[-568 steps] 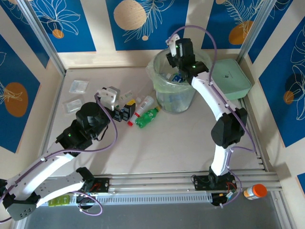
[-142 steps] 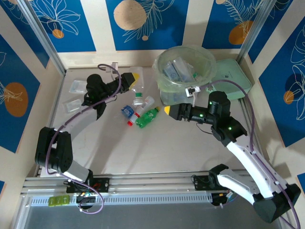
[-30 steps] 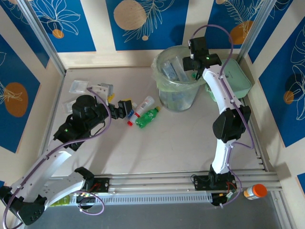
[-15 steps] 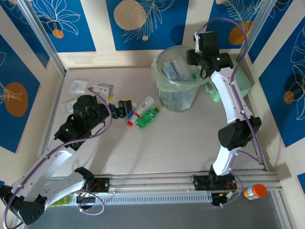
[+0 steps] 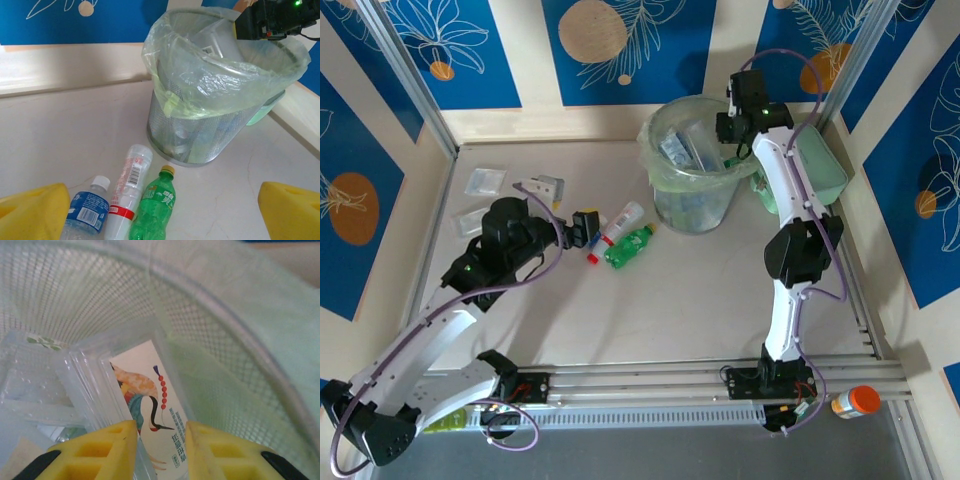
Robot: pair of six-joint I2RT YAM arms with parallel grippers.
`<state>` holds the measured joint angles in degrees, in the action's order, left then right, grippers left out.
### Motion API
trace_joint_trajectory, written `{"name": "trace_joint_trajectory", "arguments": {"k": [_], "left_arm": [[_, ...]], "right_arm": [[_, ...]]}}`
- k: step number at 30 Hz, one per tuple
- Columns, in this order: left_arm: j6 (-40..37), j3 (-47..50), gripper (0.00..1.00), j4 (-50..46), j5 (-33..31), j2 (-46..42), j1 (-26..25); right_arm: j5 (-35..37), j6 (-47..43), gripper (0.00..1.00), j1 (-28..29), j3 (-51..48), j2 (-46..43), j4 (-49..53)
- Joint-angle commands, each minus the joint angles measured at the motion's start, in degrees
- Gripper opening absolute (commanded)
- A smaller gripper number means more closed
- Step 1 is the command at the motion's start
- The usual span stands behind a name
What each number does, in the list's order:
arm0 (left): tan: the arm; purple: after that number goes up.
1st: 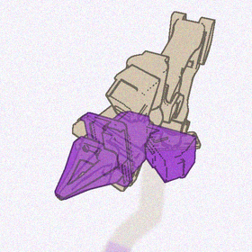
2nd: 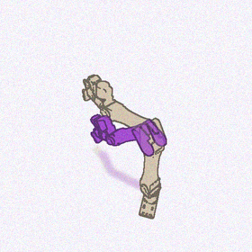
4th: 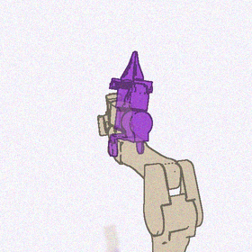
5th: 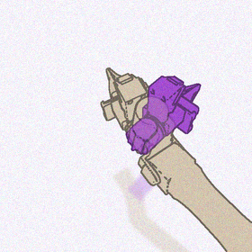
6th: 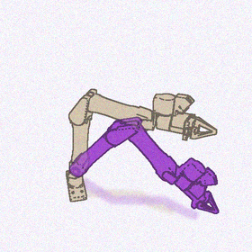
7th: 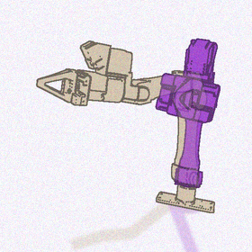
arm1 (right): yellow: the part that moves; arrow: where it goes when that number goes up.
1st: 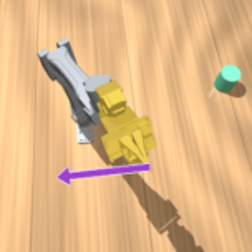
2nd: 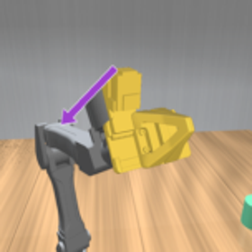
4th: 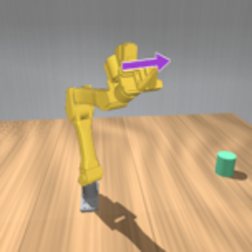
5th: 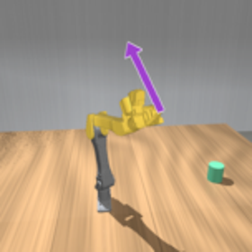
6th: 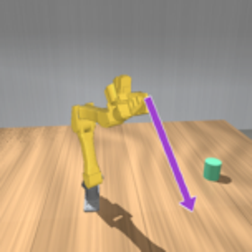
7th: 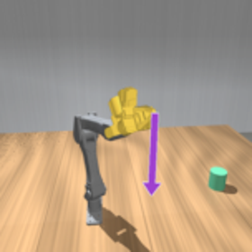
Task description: Put the plastic bottles in the bin
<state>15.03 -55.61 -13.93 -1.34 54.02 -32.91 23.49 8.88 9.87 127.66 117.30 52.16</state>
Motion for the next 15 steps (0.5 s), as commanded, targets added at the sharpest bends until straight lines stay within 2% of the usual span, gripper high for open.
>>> {"name": "trace_joint_trajectory", "arguments": {"k": [1, 5, 9, 12, 15], "left_arm": [[-1.36, 0.42, 0.96, 1.28, -0.81, 0.79, -0.40], [-1.05, 0.07, 0.96, 0.97, 0.10, 2.76, -0.38], [-1.46, -0.84, 0.96, -0.64, 0.14, 5.11, -0.40], [-1.63, -2.32, 0.96, -3.44, 0.56, 8.12, -0.40], [-1.71, -3.97, 0.92, -5.97, 2.99, 12.17, -0.40]], "right_arm": [[-1.23, 0.52, 0.32, 0.70, -2.64, -5.09, -1.21], [-2.01, 1.19, 0.33, 1.41, -4.40, -11.28, -3.05], [-1.43, 1.33, 0.41, 3.69, -8.13, -17.71, -4.38], [-1.19, 1.16, 0.48, 6.49, -15.89, -24.53, -7.74], [-1.56, 1.99, 0.49, 9.82, -26.48, -32.36, -11.65]]}}
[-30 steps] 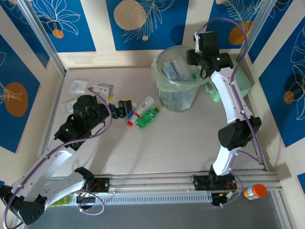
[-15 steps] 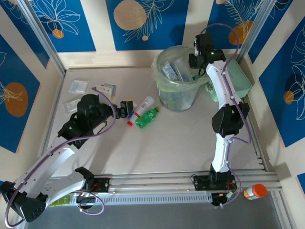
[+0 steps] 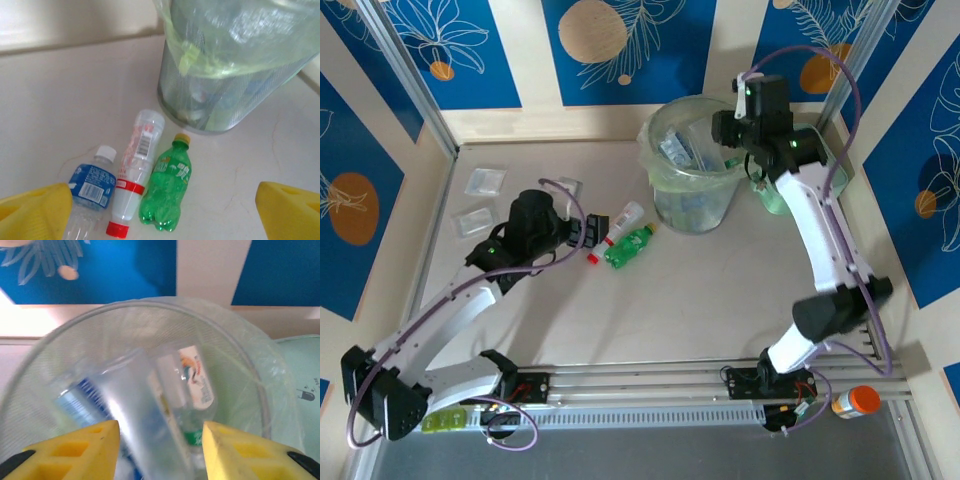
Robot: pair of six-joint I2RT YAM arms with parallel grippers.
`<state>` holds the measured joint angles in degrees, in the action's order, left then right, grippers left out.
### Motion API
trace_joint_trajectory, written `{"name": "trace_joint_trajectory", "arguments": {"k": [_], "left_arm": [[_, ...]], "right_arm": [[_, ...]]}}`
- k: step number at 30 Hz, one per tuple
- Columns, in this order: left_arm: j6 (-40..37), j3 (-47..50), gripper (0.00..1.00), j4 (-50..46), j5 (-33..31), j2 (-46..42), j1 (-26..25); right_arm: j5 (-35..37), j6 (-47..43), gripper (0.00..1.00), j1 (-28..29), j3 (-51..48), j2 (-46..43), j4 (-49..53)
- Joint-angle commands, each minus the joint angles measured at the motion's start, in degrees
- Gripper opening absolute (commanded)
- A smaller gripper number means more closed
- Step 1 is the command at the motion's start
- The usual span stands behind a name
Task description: Put the plastic bottles in the bin
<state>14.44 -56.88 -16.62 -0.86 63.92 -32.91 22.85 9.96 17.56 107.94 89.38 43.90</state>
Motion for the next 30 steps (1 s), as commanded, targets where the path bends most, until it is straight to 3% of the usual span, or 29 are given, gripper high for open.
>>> {"name": "trace_joint_trajectory", "arguments": {"k": [1, 6, 13, 20, 30], "left_arm": [[-1.32, -3.24, 0.91, -4.06, 4.01, 4.01, -0.56], [-3.16, -8.75, 0.86, -11.35, 5.03, 14.84, -3.46], [-7.29, -17.06, 0.88, -18.67, 0.03, 28.23, -4.97], [-7.99, -24.59, 0.87, -21.56, -0.98, 39.43, -6.73], [-8.63, -32.18, 0.76, -24.11, -1.59, 49.83, -8.31]], "right_arm": [[-1.56, 1.64, 0.49, 3.35, -10.83, -7.54, -4.74], [-8.15, 6.21, 0.52, 6.58, -28.04, -20.41, -8.09], [-16.80, 9.29, 0.66, 6.53, -42.95, -38.67, -11.63], [-19.33, 11.22, 0.67, 6.18, -46.80, -47.44, -9.35], [-20.08, 10.90, 0.72, 4.87, -47.64, -52.36, -7.16]]}}
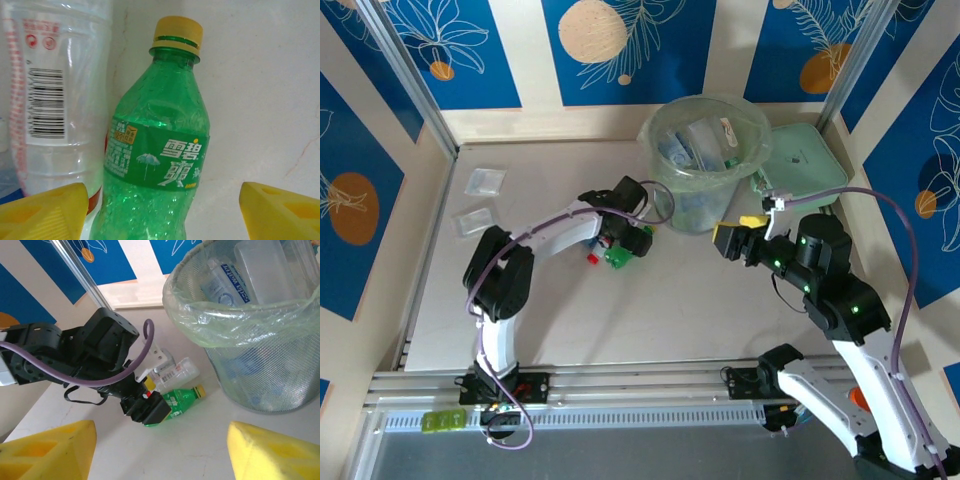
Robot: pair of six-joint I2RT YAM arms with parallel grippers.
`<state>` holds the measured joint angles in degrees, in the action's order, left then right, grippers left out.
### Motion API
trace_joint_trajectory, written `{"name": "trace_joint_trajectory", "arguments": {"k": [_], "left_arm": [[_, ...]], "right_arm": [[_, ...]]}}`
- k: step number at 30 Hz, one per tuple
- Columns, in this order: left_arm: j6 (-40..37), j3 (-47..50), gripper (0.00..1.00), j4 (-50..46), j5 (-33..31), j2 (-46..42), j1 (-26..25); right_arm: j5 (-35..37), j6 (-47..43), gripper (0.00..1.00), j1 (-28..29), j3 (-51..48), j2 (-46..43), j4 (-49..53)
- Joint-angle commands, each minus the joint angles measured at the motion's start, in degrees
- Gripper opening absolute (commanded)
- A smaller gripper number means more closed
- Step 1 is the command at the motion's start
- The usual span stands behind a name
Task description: Put the plastic bottles in the bin
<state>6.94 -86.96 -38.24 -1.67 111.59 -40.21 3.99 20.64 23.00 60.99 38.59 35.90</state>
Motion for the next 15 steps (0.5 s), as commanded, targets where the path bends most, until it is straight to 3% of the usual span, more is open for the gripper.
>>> {"name": "trace_joint_trajectory", "arguments": {"k": [1, 5, 11, 15], "left_arm": [[-1.29, -2.40, 0.75, -2.78, -0.79, 2.94, -1.10], [-1.34, -2.35, 0.64, -2.68, -0.04, 5.13, -1.09], [-0.88, -0.96, 0.62, -1.66, 0.10, 6.17, -1.17], [-0.63, -0.09, 0.56, -0.91, 0.42, 5.93, -1.22]], "right_arm": [[-1.33, 0.16, 0.72, -0.81, -0.69, -1.82, 0.84], [-1.96, -0.02, 0.73, -1.48, -1.00, -1.89, 0.71], [-3.07, 0.67, 0.73, -1.97, -2.09, -1.85, -0.12], [-3.84, 1.23, 0.73, -2.52, -2.04, -1.59, -0.22]]}}
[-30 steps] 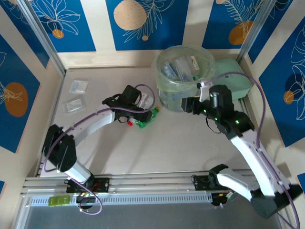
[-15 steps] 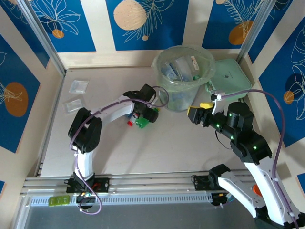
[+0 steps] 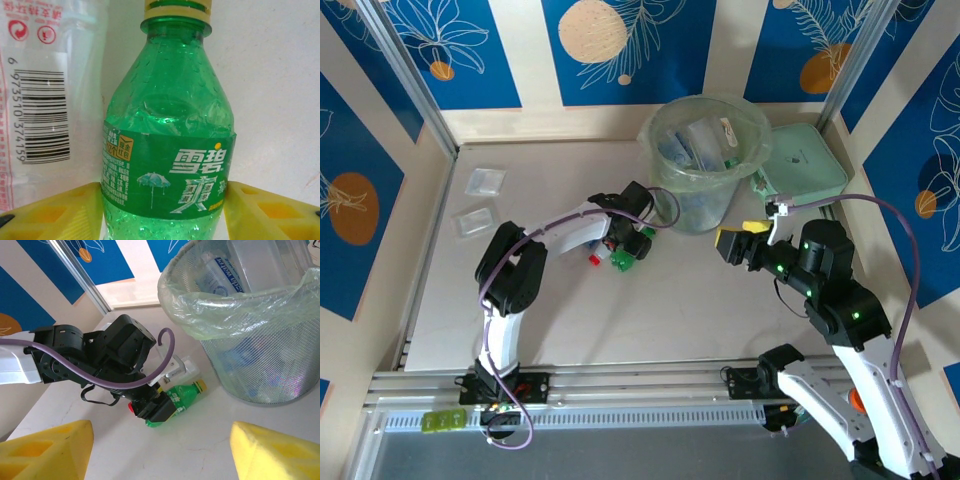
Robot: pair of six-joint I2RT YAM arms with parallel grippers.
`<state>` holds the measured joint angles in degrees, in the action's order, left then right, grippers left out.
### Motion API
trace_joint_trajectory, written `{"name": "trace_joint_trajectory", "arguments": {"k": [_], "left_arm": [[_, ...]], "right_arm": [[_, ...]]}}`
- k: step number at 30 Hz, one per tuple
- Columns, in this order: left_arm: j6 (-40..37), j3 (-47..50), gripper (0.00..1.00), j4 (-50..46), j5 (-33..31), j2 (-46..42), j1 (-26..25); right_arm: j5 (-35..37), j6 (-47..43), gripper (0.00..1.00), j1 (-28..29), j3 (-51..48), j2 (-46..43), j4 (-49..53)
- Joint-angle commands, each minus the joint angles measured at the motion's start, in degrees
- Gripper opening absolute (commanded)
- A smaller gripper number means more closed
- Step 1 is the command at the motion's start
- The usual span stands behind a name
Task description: Put the plastic bottles in the bin
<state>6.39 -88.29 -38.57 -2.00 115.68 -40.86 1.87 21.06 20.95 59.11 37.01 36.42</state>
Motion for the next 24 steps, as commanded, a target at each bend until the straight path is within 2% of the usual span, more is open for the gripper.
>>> {"name": "trace_joint_trajectory", "arguments": {"k": [1, 5, 11, 17, 24], "left_arm": [[0.02, 1.65, 0.56, -0.18, 0.98, 1.75, -0.60], [0.62, 2.63, 0.62, 0.73, 2.00, 1.92, -0.68], [0.68, 3.91, 0.62, 2.09, 2.18, 1.25, -0.89], [0.96, 4.61, 0.48, 2.27, 2.70, -0.38, -0.91], [2.30, 7.01, 0.48, 3.10, 3.54, -5.14, -0.97]], "right_arm": [[-1.96, 1.02, 0.73, -0.62, -0.06, 0.08, -0.66], [-3.16, 1.88, 0.73, -0.99, 0.31, 0.51, -0.65], [-4.54, 3.41, 0.73, -1.61, 0.57, 1.19, -0.74], [-4.57, 4.15, 0.72, -1.70, 1.60, 1.39, -0.48], [-4.29, 4.16, 0.72, -1.79, 2.28, 1.99, -0.35]]}}
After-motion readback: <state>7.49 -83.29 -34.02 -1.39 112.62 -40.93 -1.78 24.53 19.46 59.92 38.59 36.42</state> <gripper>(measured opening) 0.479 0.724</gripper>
